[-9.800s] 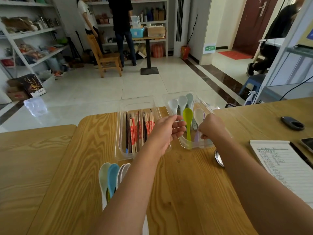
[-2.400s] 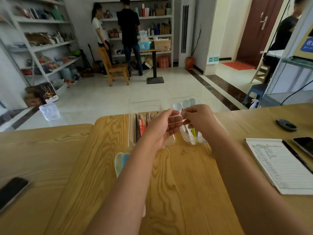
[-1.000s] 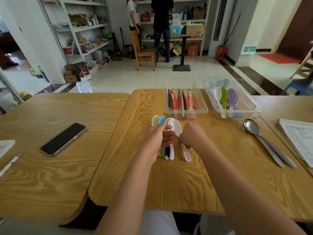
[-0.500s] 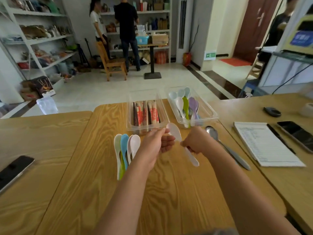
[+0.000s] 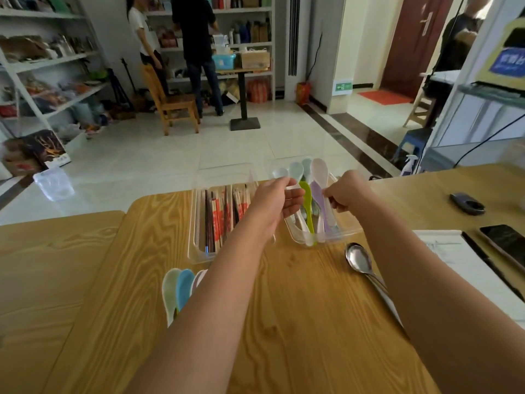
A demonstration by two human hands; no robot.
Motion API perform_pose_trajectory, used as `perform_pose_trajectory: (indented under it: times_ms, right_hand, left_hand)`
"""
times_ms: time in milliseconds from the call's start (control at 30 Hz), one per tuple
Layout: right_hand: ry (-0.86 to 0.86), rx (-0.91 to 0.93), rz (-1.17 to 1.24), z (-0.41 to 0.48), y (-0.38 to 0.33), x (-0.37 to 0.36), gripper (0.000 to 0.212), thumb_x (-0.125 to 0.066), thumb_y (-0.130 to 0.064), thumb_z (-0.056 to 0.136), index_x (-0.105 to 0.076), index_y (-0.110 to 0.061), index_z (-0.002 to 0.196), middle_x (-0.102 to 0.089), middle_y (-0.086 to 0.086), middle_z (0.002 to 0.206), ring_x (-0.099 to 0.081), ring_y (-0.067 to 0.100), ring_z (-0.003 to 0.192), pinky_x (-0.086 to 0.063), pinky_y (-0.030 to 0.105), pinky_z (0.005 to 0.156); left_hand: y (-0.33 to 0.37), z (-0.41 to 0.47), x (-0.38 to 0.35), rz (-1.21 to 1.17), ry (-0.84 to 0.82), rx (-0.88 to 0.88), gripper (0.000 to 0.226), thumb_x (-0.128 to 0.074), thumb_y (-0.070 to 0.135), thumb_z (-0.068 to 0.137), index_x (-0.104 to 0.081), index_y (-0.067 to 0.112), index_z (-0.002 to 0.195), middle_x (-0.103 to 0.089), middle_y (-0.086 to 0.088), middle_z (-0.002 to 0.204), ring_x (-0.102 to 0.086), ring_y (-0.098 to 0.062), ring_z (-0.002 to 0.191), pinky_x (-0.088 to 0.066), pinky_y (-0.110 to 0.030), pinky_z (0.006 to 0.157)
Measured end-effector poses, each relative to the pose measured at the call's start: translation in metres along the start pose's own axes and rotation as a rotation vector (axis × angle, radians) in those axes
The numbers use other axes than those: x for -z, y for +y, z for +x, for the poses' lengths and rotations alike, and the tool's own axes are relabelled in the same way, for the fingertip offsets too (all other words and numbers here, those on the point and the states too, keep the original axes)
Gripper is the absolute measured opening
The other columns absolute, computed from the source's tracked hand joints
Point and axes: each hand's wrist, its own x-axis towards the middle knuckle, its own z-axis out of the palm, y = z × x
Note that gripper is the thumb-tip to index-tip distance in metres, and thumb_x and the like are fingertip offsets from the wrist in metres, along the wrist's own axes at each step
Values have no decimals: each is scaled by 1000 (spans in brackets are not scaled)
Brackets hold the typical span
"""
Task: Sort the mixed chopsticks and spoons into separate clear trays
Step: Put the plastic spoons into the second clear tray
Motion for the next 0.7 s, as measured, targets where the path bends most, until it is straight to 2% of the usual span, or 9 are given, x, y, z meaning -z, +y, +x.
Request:
perform_pose_trajectory:
  times_ms: [67, 200, 233, 300, 400, 533, 633, 700]
  right_hand:
    - [3, 2, -20, 8, 1, -6, 10, -64, -5, 87, -63, 3, 93, -63, 14, 65, -56, 16, 40, -42, 19, 34]
    - [-11, -9, -25, 18, 9, -19, 14, -64, -9, 89, -61, 3, 83, -68, 16, 70, -63, 21, 53, -60, 35, 63]
    - [-11, -14, -47, 20, 13, -22, 14, -63, -8, 90, -61, 2, 81, -69, 15, 68, -64, 21, 52, -61, 35, 65]
    - [-12, -26, -89, 21, 20, -28, 14, -61, -7, 90, -62, 0, 78, -68, 11, 63, -64, 18, 50, -59, 32, 59]
    - [-4, -11, -130, 20, 27, -33, 16, -65, -11, 88, -55, -7, 76, -66, 10, 73, -64, 19, 61, -57, 31, 62]
    - [5, 19, -174, 16, 26, -35, 12, -68, -11, 87, -57, -6, 88, -66, 9, 72, -65, 19, 60, -50, 25, 51]
    - [9, 48, -170, 17, 26, -35, 13, -67, -9, 87, -54, -8, 84, -69, 12, 79, -70, 23, 69, -57, 30, 60]
    - [14, 49, -154, 17, 26, -33, 9, -65, -9, 88, -57, -5, 88, -70, 13, 81, -70, 23, 68, -57, 30, 59]
  left_hand:
    - [2, 10, -2, -6, 2, 2, 20, -42, 17, 103, -60, 10, 99, -68, -6, 77, -63, -17, 69, -52, -26, 66]
    - [-3, 18, -2, 12, -5, 7, 20, -42, 17, 103, -60, 9, 101, -67, -7, 80, -63, -17, 71, -52, -26, 68]
    - [-6, 19, -2, 15, -6, 10, 20, -42, 17, 103, -60, 9, 102, -67, -7, 81, -63, -17, 72, -53, -27, 69]
    - [-11, 19, -1, 16, -9, 19, 19, -43, 17, 103, -60, 9, 102, -67, -8, 82, -63, -17, 73, -53, -27, 71]
    - [-17, 17, -2, 16, -16, 35, 17, -46, 17, 102, -61, 11, 98, -67, -8, 83, -63, -17, 72, -53, -26, 68]
    - [-22, 16, 0, 28, -12, 49, 18, -45, 18, 102, -61, 10, 102, -68, -9, 85, -63, -18, 75, -54, -27, 71]
    - [-24, 16, 3, 35, -6, 49, 19, -44, 19, 103, -61, 9, 103, -68, -8, 86, -64, -18, 76, -54, -28, 74]
    - [-25, 16, 4, 39, -7, 51, 20, -43, 19, 103, -60, 9, 105, -68, -8, 86, -64, -17, 76, -54, -28, 74]
